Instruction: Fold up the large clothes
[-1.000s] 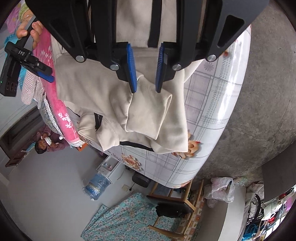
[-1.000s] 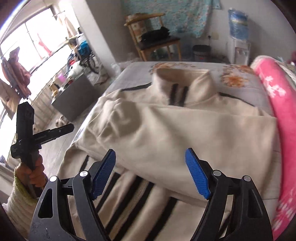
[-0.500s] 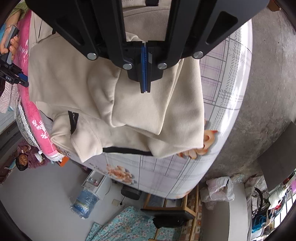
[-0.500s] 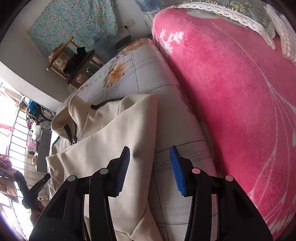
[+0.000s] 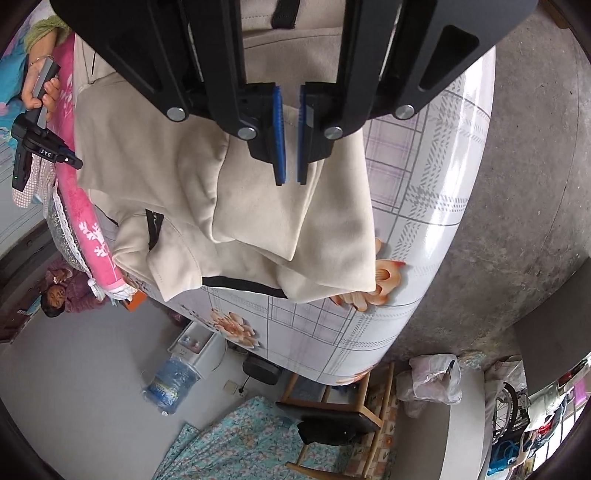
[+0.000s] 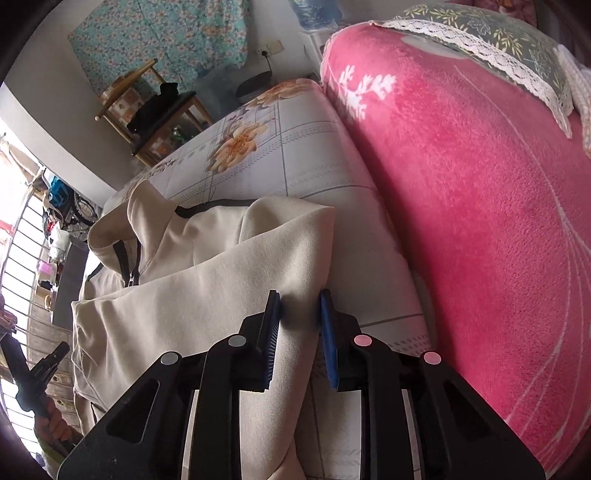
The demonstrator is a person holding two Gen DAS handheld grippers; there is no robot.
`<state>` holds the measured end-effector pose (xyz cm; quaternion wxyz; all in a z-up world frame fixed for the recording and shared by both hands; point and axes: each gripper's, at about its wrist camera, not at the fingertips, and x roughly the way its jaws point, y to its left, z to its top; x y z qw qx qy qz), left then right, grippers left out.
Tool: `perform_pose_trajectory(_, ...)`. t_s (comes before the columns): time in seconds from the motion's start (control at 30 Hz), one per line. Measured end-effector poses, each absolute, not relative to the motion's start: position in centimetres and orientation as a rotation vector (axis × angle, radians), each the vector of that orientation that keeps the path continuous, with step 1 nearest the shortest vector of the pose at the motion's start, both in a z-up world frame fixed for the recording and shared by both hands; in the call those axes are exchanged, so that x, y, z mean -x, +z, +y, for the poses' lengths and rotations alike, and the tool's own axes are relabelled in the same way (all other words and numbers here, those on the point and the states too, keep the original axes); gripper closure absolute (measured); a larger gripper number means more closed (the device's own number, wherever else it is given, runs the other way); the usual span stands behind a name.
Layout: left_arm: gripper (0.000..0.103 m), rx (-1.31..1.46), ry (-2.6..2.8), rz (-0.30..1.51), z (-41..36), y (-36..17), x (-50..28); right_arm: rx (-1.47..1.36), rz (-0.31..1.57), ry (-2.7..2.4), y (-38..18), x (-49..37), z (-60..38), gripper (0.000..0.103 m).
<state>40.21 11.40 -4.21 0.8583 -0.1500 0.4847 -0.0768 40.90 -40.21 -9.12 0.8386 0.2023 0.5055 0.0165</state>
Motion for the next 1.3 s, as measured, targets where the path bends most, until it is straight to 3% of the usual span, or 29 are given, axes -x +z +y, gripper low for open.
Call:
perform_pose_trajectory(0.13,0.091,0.328,-0.148,1.087,11.1,-5.4,-42.7,-0.427,1.066,0.067,-8.9,-41.1,-40.0,0.060)
perform_pose_trajectory(0.37,0.090,0.402,-0.160,1.152,11.6,-6.5,-45.4,-0.406,1.073,0.074,-8.8,-41.7,-39.5,0.055)
perform_pose_trajectory(0.43,0.088,0.424,-0.152,1.167,11.8,-6.4,-45.5,-0.427,1.070,0.085,-8.8,-41.8,-39.7,0.049)
perform_pose_trajectory(0.5,0.065,0.439,-0.134,1.168,12.2,-6.4,-45.4,-0.450,1.068,0.096,-8.8,-41.8,-39.8,0.046)
perform_pose_trajectory(0.53,0.064,0.447,-0.139,1.166,12.3,-6.4,-45.3,-0.456,1.070,0.102,-8.8,-41.8,-39.8,0.046)
perform_pose_trajectory(0.73,0.064,0.341,-0.134,1.161,10.8,-6.6,-45.0,-0.438,1.063,0.114,-8.9,-41.9,-39.5,0.046)
perform_pose_trajectory(0.77,0.066,0.325,-0.127,1.157,10.6,-6.5,-45.0,-0.437,1.061,0.113,-8.9,-42.0,-39.5,0.046)
perform_pose_trajectory(0.8,0.077,0.301,-0.118,1.152,10.4,-6.5,-45.0,-0.437,1.058,0.113,-8.9,-42.0,-39.5,0.046)
perform_pose_trajectory(0.87,0.086,0.253,-0.101,1.137,10.0,-6.4,-45.0,-0.439,1.056,0.108,-9.1,-42.1,-39.6,0.051)
perform_pose_trajectory(0.9,0.098,0.229,-0.093,1.126,9.8,-6.2,-44.8,-0.436,1.056,0.102,-9.1,-42.1,-39.6,0.055)
perform_pose_trajectory(1.07,0.099,0.169,-0.093,0.945,9.4,-2.4,-41.4,-0.425,1.045,0.066,-9.0,-41.9,-40.1,0.084)
perform_pose_trajectory(1.3,0.099,0.200,-0.016,0.992,11.1,-5.6,-39.8,-0.408,1.011,0.059,-9.0,-41.6,-40.1,0.098)
